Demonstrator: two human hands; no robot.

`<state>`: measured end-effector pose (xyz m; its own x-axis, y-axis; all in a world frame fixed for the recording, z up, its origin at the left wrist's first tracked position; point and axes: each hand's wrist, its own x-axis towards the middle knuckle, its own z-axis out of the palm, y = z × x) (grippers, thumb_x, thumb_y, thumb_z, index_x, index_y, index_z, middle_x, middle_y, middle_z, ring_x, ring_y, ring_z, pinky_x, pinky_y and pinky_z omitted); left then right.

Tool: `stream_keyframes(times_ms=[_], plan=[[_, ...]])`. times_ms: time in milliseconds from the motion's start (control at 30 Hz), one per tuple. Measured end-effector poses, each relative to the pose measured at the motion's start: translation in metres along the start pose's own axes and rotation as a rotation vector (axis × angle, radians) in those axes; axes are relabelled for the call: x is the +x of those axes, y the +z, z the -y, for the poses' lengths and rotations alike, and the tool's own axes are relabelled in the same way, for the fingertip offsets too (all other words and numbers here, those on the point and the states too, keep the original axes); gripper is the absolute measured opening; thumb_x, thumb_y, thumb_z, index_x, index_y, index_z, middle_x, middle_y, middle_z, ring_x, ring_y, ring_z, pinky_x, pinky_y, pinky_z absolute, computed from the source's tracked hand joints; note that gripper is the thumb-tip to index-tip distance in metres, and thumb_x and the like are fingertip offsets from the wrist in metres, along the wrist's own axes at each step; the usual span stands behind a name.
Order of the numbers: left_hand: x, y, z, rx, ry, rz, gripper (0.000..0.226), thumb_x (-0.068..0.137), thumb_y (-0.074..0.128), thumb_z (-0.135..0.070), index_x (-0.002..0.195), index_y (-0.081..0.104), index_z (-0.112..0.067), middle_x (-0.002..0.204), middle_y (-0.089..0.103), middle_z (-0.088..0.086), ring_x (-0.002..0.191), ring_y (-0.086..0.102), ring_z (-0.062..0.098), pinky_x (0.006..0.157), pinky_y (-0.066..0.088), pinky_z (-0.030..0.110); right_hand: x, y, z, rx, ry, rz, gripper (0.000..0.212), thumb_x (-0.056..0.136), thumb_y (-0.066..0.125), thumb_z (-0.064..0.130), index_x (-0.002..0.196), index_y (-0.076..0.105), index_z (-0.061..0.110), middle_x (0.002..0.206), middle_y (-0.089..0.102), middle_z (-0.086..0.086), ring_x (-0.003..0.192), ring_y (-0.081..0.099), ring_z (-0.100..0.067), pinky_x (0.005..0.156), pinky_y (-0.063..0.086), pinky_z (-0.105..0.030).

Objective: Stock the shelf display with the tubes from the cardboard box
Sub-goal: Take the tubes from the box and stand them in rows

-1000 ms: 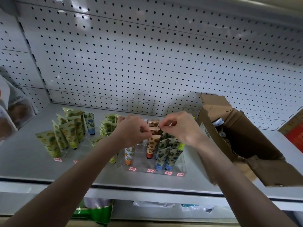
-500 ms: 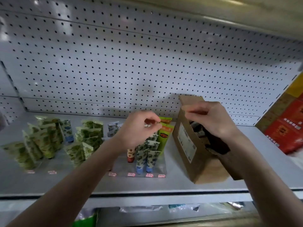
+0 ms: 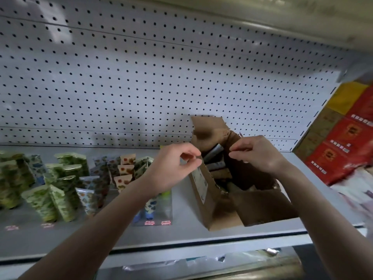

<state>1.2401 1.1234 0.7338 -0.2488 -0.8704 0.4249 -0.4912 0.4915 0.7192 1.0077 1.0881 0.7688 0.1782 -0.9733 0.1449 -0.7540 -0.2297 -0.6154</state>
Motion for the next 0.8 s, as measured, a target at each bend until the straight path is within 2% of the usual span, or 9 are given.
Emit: stream_keyframes(times_ms=[100, 167, 233, 333, 433, 467, 567, 700, 800], plan=[[0.004, 0.007, -0.004, 0.025, -0.014, 0.002, 0.015, 0.085, 0.066, -0.022, 0.098, 0.070, -0.015, 0.089, 0.069, -0.006, 0.085, 0.059, 0.002, 0.069, 0.036, 0.002, 0.007, 0.000, -0.010, -0.030, 0.002, 0.066, 0.008, 0.079, 0.073, 0.014, 0.083, 0.069, 0.020, 0.076, 0.067, 0.007, 0.067, 0.058, -0.001, 0.079, 0.043, -0.024], [0.008, 0.012, -0.005, 0.037, -0.027, -0.006, 0.016, 0.085, 0.065, -0.023, 0.098, 0.070, -0.017, 0.090, 0.068, -0.007, 0.085, 0.059, 0.001, 0.069, 0.035, 0.001, 0.010, 0.001, -0.014, -0.051, 0.006, 0.134, 0.006, 0.080, 0.072, 0.014, 0.085, 0.070, 0.014, 0.077, 0.070, -0.002, 0.067, 0.062, -0.007, 0.089, 0.039, -0.024], [0.012, 0.018, -0.005, 0.048, -0.038, -0.013, 0.015, 0.085, 0.065, -0.024, 0.097, 0.070, -0.019, 0.090, 0.068, -0.008, 0.085, 0.059, 0.001, 0.068, 0.035, 0.001, 0.013, 0.002, -0.017, -0.105, -0.007, 0.208, 0.011, 0.080, 0.072, 0.016, 0.089, 0.071, 0.008, 0.079, 0.069, -0.001, 0.067, 0.063, -0.002, 0.096, 0.035, -0.026], [0.014, 0.026, -0.006, 0.060, -0.039, -0.028, 0.012, 0.084, 0.065, -0.023, 0.095, 0.070, -0.020, 0.089, 0.068, -0.007, 0.085, 0.058, 0.002, 0.069, 0.036, 0.003, 0.017, 0.003, -0.018, -0.237, -0.015, 0.290, 0.015, 0.081, 0.070, 0.019, 0.092, 0.072, 0.008, 0.073, 0.063, 0.008, 0.063, 0.056, 0.003, 0.082, 0.038, -0.022], [0.016, 0.029, -0.005, 0.077, -0.030, -0.045, 0.011, 0.084, 0.066, -0.021, 0.094, 0.070, -0.019, 0.089, 0.068, -0.006, 0.084, 0.058, 0.002, 0.069, 0.036, 0.003, 0.022, 0.007, -0.023, -0.391, -0.031, 0.376, 0.007, 0.082, 0.067, 0.017, 0.086, 0.072, 0.014, 0.071, 0.059, 0.009, 0.065, 0.053, -0.003, 0.064, 0.036, -0.016], [0.016, 0.030, -0.005, 0.070, -0.032, -0.050, 0.011, 0.083, 0.066, -0.020, 0.093, 0.070, -0.019, 0.088, 0.068, -0.005, 0.084, 0.058, 0.002, 0.069, 0.035, 0.002, 0.025, 0.010, -0.025, -0.449, -0.027, 0.408, 0.010, 0.082, 0.066, 0.018, 0.089, 0.073, 0.015, 0.074, 0.061, 0.009, 0.070, 0.055, -0.007, 0.063, 0.038, -0.017], [0.015, 0.030, -0.005, 0.056, -0.049, -0.067, 0.010, 0.083, 0.067, -0.019, 0.092, 0.070, -0.019, 0.088, 0.068, -0.007, 0.085, 0.057, 0.000, 0.070, 0.035, 0.002, 0.029, 0.019, -0.028, -0.579, 0.050, 0.524, 0.025, 0.082, 0.067, 0.025, 0.104, 0.068, 0.014, 0.096, 0.065, -0.002, 0.089, 0.061, -0.020, 0.075, 0.048, -0.027], [0.015, 0.026, -0.006, 0.057, -0.057, -0.083, 0.010, 0.084, 0.065, -0.021, 0.093, 0.070, -0.021, 0.088, 0.067, -0.010, 0.085, 0.056, -0.002, 0.071, 0.034, 0.001, 0.028, 0.027, -0.030, -0.650, 0.118, 0.657, 0.039, 0.079, 0.073, 0.029, 0.111, 0.059, 0.014, 0.095, 0.058, -0.001, 0.090, 0.056, -0.019, 0.075, 0.042, -0.027], [0.014, 0.023, -0.006, 0.056, -0.046, -0.099, 0.010, 0.084, 0.065, -0.023, 0.092, 0.070, -0.021, 0.087, 0.067, -0.011, 0.084, 0.057, -0.001, 0.072, 0.036, 0.004, 0.028, 0.031, -0.031, -0.703, 0.132, 0.725, 0.039, 0.082, 0.069, 0.024, 0.117, 0.056, 0.013, 0.108, 0.060, -0.004, 0.095, 0.055, -0.020, 0.076, 0.040, -0.027]])
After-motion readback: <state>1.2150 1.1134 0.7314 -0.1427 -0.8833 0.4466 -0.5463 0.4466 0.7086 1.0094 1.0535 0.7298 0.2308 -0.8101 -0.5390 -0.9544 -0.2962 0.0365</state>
